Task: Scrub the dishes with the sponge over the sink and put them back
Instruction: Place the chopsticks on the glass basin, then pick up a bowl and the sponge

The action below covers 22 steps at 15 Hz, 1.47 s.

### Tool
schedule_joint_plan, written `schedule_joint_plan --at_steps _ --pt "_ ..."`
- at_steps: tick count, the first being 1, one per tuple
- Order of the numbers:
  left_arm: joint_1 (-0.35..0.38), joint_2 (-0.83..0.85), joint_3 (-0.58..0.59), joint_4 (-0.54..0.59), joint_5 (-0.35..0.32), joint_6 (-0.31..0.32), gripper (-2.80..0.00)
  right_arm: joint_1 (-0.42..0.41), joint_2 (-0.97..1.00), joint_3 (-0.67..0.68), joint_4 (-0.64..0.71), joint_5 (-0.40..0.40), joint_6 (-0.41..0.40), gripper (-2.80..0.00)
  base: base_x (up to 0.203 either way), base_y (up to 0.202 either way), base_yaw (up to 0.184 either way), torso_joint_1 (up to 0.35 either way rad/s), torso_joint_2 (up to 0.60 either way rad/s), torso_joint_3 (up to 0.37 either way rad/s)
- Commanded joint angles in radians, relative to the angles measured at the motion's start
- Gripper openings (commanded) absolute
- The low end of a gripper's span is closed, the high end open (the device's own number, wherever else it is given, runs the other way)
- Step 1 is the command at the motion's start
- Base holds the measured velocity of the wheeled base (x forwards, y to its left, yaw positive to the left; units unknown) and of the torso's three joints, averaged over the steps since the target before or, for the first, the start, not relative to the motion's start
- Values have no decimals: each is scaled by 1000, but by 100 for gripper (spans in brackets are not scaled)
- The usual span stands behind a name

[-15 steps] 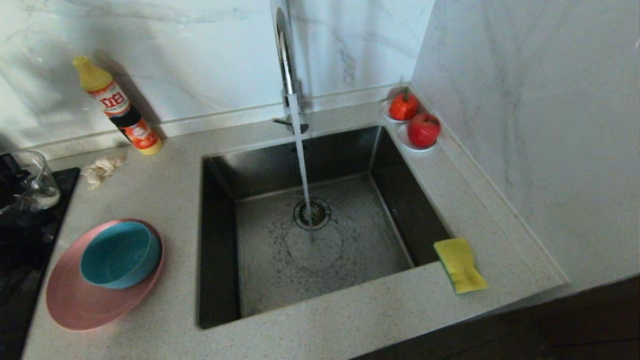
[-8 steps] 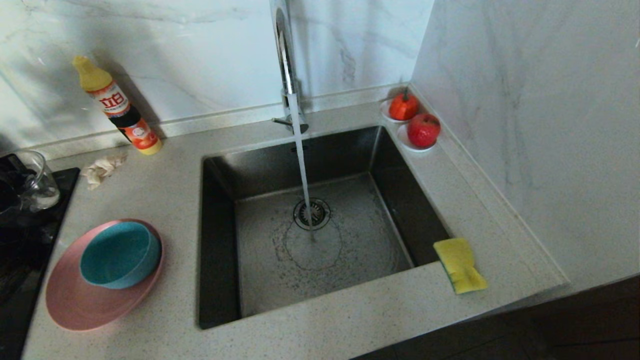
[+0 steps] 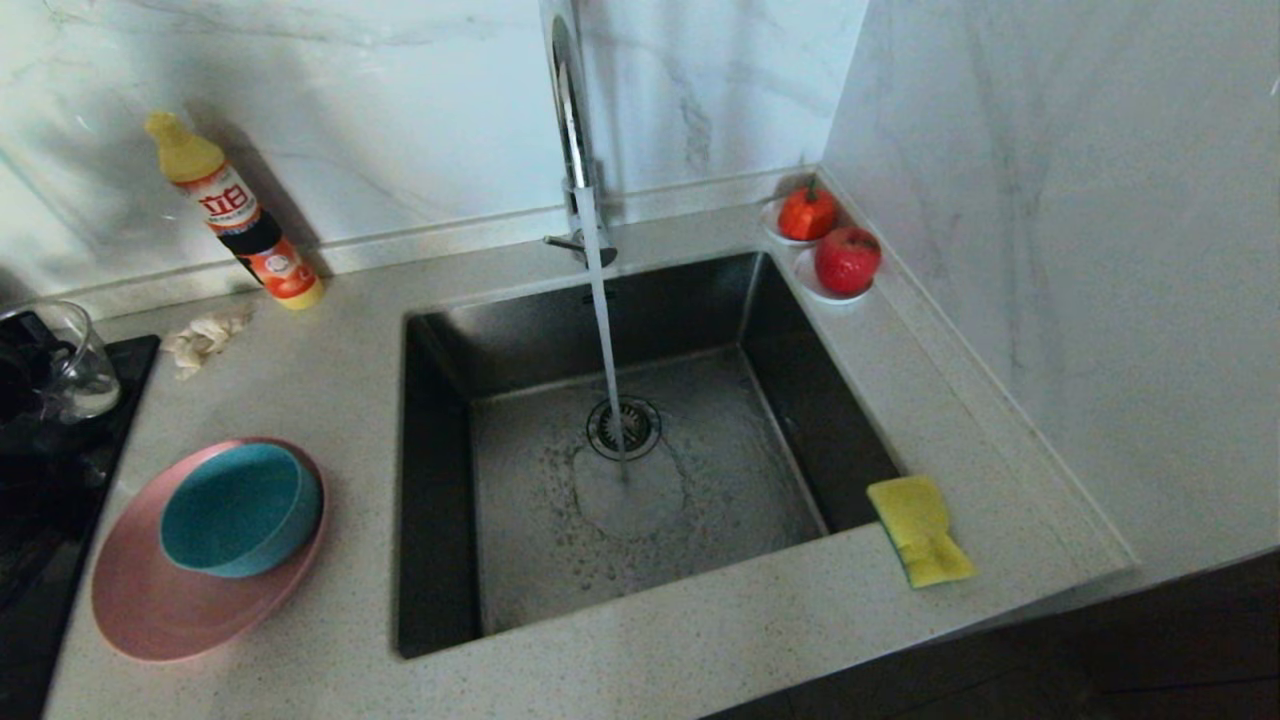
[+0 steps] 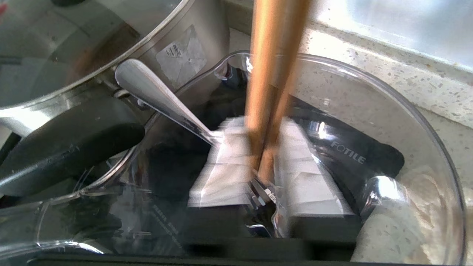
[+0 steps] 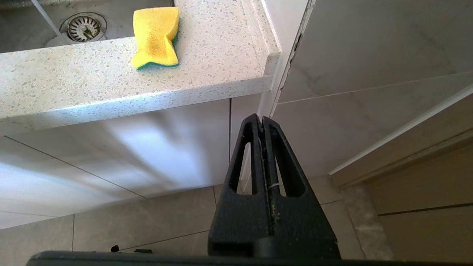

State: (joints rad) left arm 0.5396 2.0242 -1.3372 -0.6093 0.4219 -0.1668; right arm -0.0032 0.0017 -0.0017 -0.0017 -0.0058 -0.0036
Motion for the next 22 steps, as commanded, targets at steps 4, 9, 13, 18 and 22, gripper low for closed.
schedule_joint_plan --at_steps 4,9,13,18,22 --pt "0 -41 -7 5 -3 -1 0 0 1 1 0 0 -1 -280 0 0 0 0 0 0" --pt "0 -127 -32 5 -14 -2 0 0 0 1 0 0 -1 -280 0 0 0 0 0 0" --pt "-1 -210 -31 10 -14 -3 0 0 1 0 0 0 0 -280 0 0 0 0 0 0" --pt "0 -373 -30 92 -28 -3 0 0 0 0 0 0 0 -280 0 0 0 0 0 0" --pt "0 -519 -40 331 -135 -30 -280 0 1 0 0 0 1 -280 0 0 0 0 0 0"
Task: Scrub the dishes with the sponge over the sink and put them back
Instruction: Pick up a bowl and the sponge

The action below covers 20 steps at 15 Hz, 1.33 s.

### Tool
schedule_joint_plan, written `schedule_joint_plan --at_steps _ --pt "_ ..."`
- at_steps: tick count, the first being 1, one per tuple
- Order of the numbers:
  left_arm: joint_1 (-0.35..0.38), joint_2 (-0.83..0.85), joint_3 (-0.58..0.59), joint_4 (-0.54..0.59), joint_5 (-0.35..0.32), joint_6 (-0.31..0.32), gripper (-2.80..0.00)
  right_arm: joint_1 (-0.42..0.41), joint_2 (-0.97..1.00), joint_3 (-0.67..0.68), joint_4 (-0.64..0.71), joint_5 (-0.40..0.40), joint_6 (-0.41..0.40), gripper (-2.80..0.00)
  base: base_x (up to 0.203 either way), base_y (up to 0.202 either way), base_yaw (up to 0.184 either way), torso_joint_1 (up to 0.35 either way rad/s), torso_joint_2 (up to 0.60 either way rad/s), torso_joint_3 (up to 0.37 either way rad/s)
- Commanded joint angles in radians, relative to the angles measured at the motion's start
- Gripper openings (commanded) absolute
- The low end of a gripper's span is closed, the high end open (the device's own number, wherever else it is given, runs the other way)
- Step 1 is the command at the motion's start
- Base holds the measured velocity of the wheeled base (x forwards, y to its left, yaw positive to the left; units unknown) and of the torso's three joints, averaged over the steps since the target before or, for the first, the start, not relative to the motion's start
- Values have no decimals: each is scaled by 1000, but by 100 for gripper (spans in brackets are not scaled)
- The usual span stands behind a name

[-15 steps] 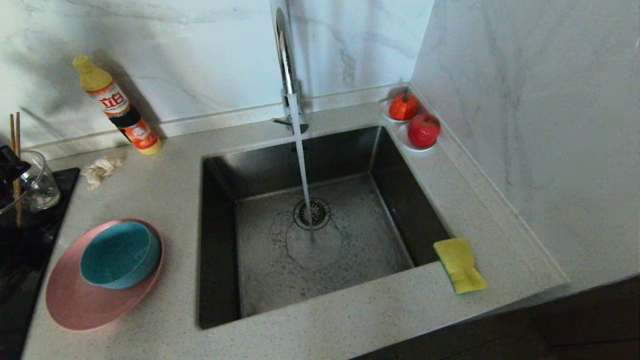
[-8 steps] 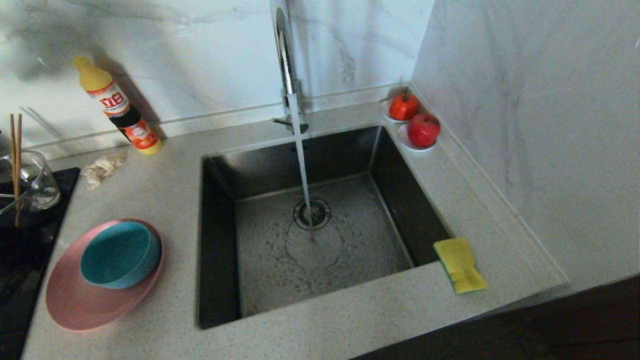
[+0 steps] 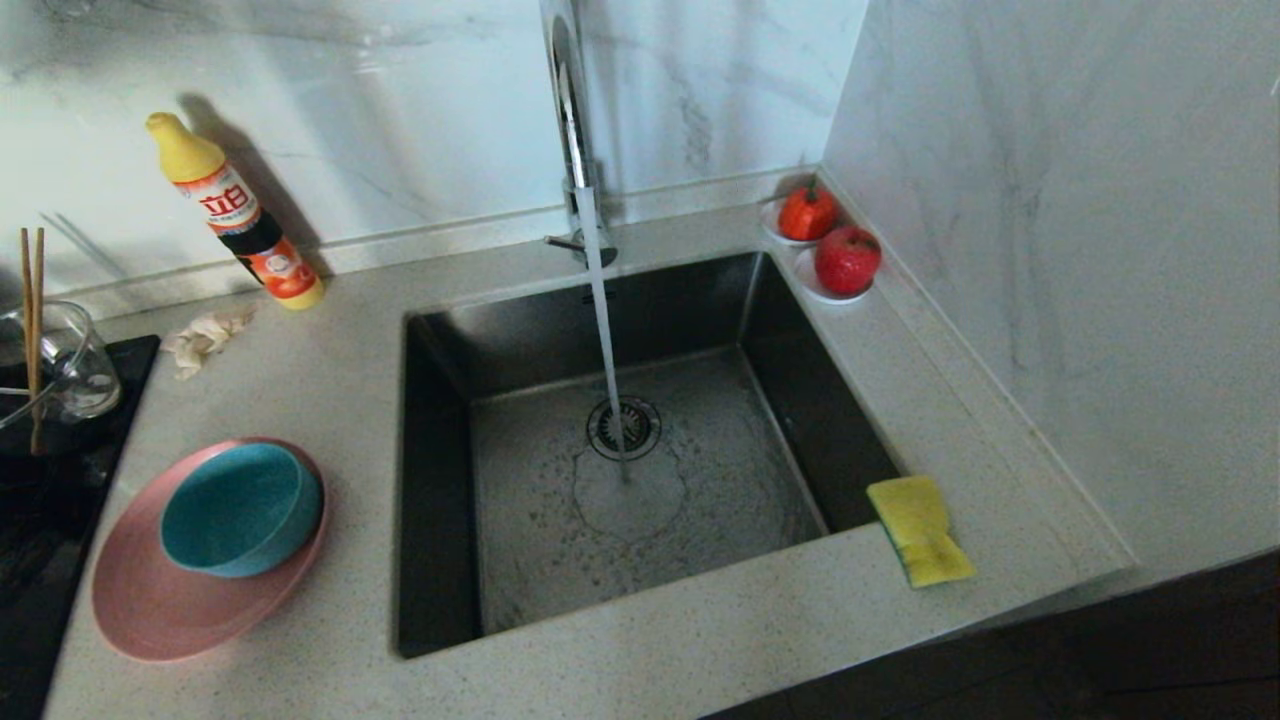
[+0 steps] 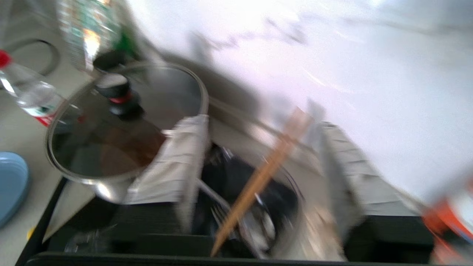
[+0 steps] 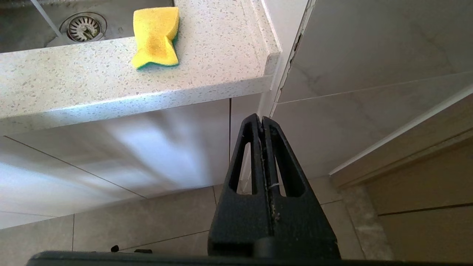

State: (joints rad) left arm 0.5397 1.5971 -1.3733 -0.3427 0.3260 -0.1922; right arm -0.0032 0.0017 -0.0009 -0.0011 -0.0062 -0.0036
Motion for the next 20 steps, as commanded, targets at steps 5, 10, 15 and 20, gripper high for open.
schedule_joint_plan --at_steps 5,10,15,20 --pt "-13 -267 -33 357 -236 -10 -280 0 1 -1 0 0 -1 -280 0 0 0 0 0 0" --pt "-113 -413 -11 499 -433 -9 -280 0 1 -1 0 0 0 -280 0 0 0 0 0 0" --pt "-201 -573 79 754 -598 2 -280 0 1 -1 0 0 1 -280 0 0 0 0 0 0" --pt "-224 -653 274 858 -642 82 -280 0 1 0 0 0 -1 -280 0 0 0 0 0 0"
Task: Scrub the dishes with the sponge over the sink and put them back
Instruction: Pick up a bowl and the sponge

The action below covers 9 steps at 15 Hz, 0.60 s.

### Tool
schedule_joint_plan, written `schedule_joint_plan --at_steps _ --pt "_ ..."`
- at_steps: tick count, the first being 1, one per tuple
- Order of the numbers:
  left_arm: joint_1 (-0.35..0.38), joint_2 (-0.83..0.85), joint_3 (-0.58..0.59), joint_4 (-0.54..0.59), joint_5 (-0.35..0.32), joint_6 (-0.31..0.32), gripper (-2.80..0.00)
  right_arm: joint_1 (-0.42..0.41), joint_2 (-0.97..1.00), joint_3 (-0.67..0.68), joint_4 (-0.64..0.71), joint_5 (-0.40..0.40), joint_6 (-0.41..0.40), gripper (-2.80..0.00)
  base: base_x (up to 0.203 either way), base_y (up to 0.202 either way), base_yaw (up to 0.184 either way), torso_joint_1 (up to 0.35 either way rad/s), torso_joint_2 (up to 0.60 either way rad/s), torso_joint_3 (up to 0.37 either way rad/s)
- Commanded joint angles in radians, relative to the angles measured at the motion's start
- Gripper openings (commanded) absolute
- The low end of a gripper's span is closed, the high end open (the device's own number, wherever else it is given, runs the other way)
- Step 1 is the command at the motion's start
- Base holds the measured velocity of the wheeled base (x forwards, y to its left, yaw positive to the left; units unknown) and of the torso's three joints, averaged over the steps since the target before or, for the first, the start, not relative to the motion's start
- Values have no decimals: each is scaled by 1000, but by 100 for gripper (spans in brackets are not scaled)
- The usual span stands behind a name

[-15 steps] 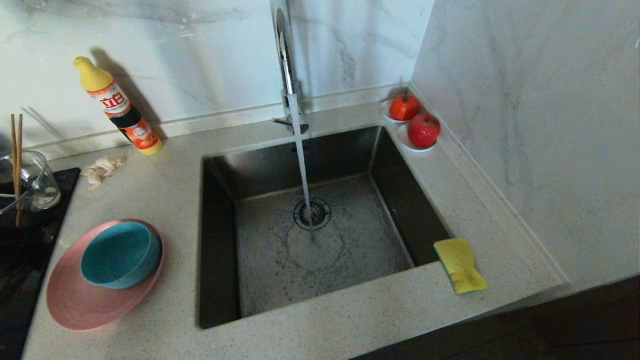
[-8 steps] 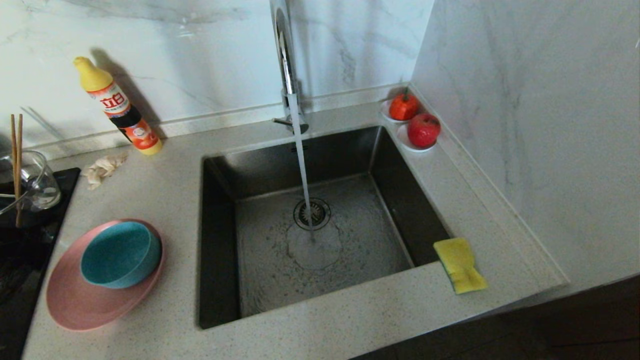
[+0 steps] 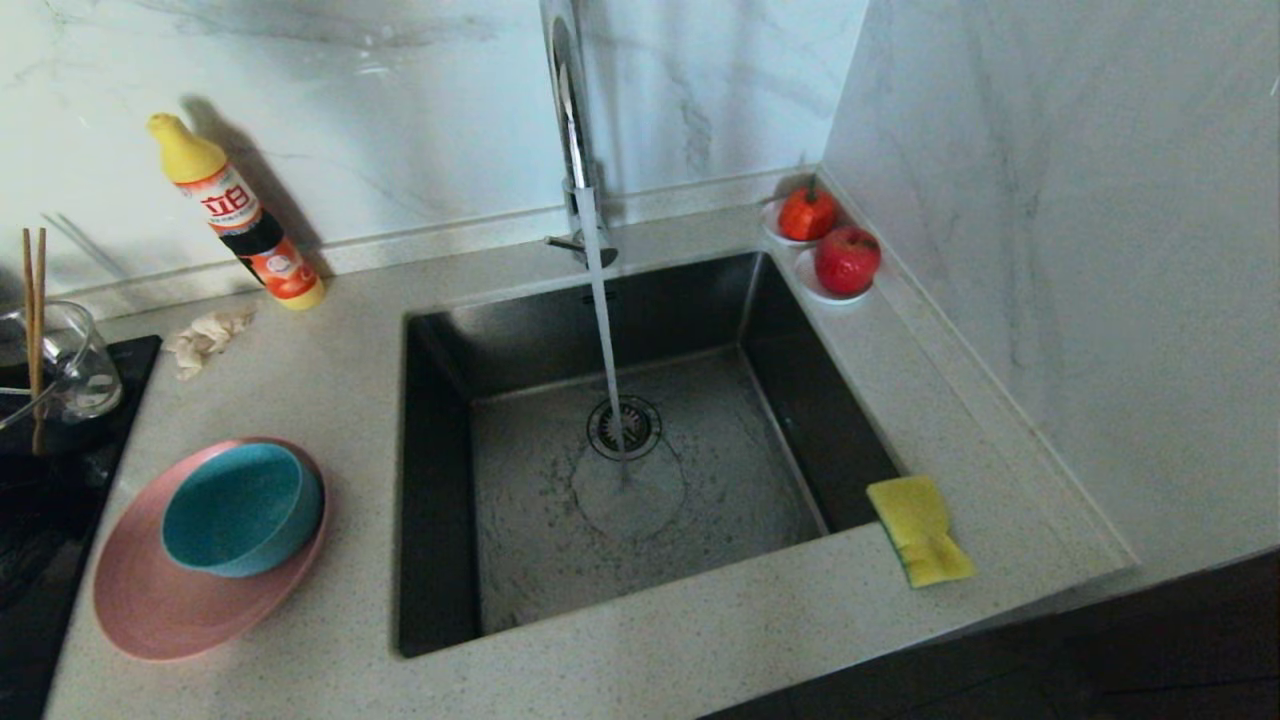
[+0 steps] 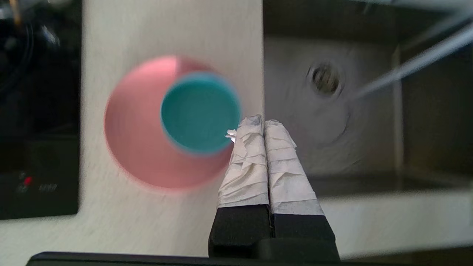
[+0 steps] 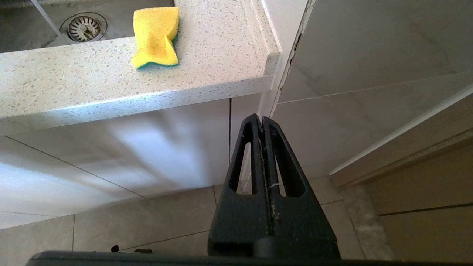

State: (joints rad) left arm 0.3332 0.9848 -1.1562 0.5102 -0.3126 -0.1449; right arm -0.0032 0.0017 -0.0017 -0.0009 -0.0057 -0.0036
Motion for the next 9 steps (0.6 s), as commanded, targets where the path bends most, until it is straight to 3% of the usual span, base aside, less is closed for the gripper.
schedule_joint_plan --at_steps 1,3,9 --pt "-45 -50 96 6 -4 82 -280 0 1 1 -1 0 0 -280 0 0 0 0 0 0" --pt "-83 -80 175 5 -3 180 -280 0 1 0 -1 0 1 -280 0 0 0 0 0 0" --pt "-86 -127 333 5 7 194 -280 0 1 1 -1 0 0 -280 0 0 0 0 0 0"
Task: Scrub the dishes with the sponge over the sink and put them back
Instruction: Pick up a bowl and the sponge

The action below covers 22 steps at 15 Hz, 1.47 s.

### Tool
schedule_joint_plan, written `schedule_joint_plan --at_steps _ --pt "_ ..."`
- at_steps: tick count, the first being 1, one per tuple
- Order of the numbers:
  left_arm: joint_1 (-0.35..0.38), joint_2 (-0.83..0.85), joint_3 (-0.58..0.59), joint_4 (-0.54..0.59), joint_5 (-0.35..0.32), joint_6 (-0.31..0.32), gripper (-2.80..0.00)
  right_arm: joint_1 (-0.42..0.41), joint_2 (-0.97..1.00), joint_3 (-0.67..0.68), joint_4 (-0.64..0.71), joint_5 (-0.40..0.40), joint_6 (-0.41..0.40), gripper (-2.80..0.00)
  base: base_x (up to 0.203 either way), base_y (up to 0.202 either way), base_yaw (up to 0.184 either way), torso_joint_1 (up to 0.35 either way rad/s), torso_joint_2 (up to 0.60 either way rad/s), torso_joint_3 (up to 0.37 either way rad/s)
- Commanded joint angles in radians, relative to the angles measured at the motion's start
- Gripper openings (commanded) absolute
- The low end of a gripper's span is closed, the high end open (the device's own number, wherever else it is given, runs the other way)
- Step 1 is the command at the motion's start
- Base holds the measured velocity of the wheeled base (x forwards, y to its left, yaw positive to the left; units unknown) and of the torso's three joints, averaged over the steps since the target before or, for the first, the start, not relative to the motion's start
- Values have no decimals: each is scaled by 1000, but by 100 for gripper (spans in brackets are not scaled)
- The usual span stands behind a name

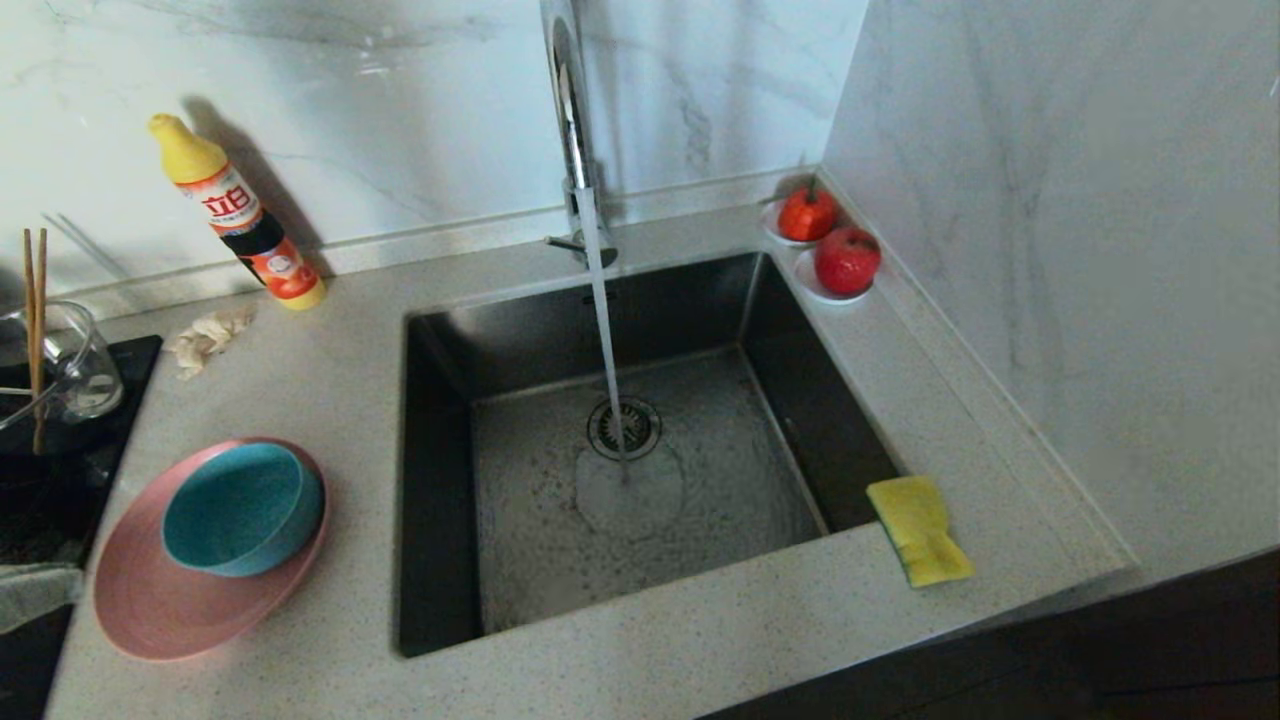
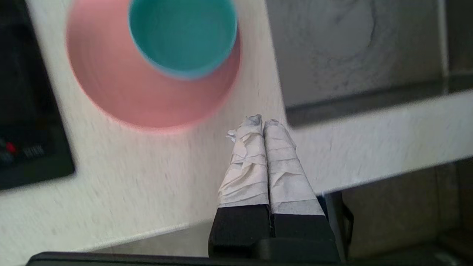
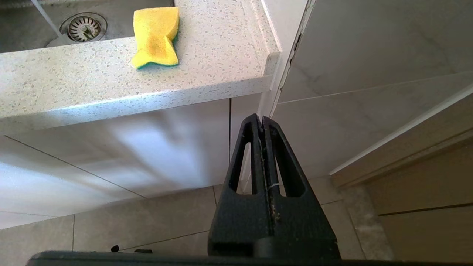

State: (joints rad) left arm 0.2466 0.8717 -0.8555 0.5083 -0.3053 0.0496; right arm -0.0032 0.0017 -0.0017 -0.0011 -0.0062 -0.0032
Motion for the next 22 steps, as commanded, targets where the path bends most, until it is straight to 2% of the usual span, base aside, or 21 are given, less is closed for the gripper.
schedule_joint_plan --at_steps 1,5,11,16,18,22 --pt "5 -14 52 9 1 0 -280 0 1 1 0 0 0 -280 0 0 0 0 0 0" --pt "20 1 141 9 45 0 -280 0 1 0 0 0 0 -280 0 0 0 0 0 0" --pt "45 40 259 8 48 0 -280 0 0 0 0 0 0 -280 0 0 0 0 0 0" --pt "137 107 237 -3 62 -4 -280 0 1 0 0 0 -1 -280 0 0 0 0 0 0" --pt "142 123 218 -5 67 -3 -280 0 1 0 0 0 -1 -280 0 0 0 0 0 0" --pt "142 246 152 -4 125 -2 -280 0 1 1 0 0 0 -280 0 0 0 0 0 0"
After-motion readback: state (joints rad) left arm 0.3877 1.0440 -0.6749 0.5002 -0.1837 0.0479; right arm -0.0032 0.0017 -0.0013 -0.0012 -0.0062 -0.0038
